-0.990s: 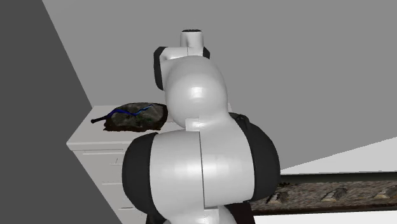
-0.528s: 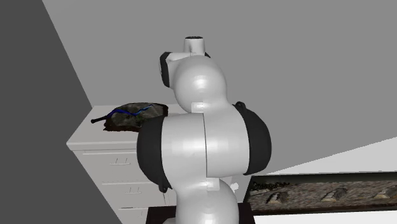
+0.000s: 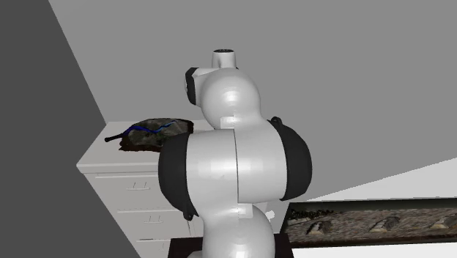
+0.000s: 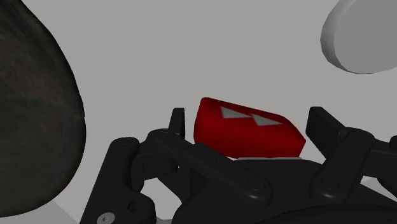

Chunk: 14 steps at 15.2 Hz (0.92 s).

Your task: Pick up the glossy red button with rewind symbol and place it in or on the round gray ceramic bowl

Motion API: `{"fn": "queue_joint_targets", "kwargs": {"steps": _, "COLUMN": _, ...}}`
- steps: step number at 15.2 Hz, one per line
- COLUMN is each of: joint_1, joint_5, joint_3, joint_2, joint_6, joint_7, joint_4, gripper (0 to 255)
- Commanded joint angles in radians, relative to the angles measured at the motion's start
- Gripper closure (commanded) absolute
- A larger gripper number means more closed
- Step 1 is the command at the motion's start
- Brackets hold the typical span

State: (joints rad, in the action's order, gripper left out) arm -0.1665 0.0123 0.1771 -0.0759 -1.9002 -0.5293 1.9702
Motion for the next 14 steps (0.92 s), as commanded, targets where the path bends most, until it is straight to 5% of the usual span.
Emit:
{"fn": "queue_joint_targets", "kwargs": {"steps": 1, "joint_1": 0.0, "joint_5": 0.0, "joint_3": 0.0, "joint_2": 0.0, "joint_6": -0.001, "joint_7": 0.0, "joint_4": 0.0, "gripper": 0}}
{"fn": "queue_joint_targets", "kwargs": {"steps": 3, "joint_1": 0.0, "joint_5": 0.0, "joint_3": 0.0, "joint_2": 0.0, "joint_6": 0.0, "joint_7": 0.0, "joint_4": 0.0, "gripper": 0}}
{"fn": "queue_joint_targets", "kwargs": {"steps": 4, "joint_1": 0.0, "joint_5": 0.0, "joint_3": 0.0, "joint_2": 0.0, "joint_6": 0.0, "joint_7": 0.0, "joint_4": 0.0, "gripper": 255}}
{"fn": "queue_joint_targets", "kwargs": {"steps": 14, "joint_1": 0.0, "joint_5": 0.0, "joint_3": 0.0, "joint_2": -0.002, "joint_6": 0.013, "joint_7": 0.0, "joint_4": -0.011, "gripper": 255}}
